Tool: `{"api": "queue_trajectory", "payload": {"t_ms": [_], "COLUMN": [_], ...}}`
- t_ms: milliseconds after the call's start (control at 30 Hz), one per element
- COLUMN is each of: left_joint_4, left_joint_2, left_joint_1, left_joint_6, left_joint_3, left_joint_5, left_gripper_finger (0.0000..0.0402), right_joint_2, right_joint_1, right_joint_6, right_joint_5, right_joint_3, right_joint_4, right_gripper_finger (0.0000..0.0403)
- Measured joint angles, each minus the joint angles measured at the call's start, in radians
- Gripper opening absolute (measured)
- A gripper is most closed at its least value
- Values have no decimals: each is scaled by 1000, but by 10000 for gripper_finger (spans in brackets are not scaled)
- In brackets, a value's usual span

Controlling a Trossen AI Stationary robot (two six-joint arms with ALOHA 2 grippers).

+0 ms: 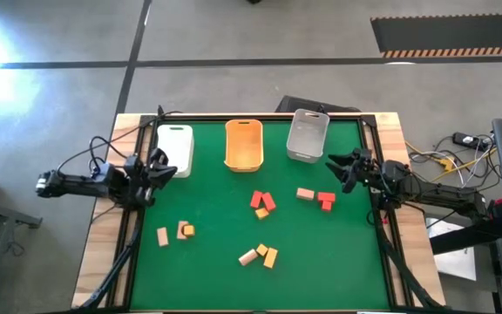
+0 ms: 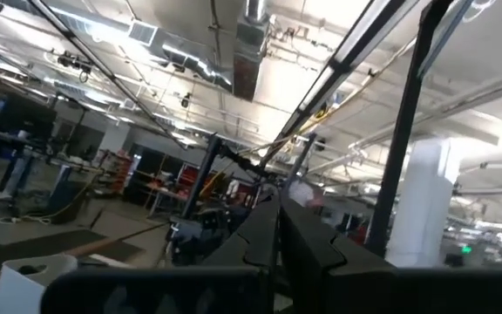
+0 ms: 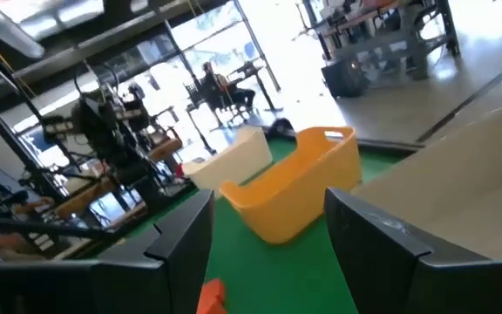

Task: Sort & place blocks by color
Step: Put the brown block into the yellow bin

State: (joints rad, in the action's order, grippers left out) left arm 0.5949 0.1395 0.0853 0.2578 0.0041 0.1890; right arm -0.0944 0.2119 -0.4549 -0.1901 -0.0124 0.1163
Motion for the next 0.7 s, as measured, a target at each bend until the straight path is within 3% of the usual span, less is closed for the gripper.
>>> {"api": "queue_trajectory", "payload": {"t_ms": [200, 367, 567, 700], "left_joint_4": [4, 19, 26, 26], "left_joint_2": [55, 97, 129, 146], "left_joint_1": [0, 0, 0, 0], "left_joint_6": [-11, -32, -33, -43], "left_joint_3": [0, 0, 0, 0], "left_joint_5": [153, 249, 262, 272], "left_gripper_finger": [0, 0, 0, 0], "right_joint_2": [-32, -109, -198, -262], "right_joint_1": [-3, -3, -2, -2], "right_joint_6": [94, 189, 264, 291], "right_joint_5": [23, 30, 31, 32], "right_joint_3": [0, 0, 0, -32], "right_joint_4": [188, 338, 483, 489], "right_gripper_finger": [190, 125, 28, 13]}}
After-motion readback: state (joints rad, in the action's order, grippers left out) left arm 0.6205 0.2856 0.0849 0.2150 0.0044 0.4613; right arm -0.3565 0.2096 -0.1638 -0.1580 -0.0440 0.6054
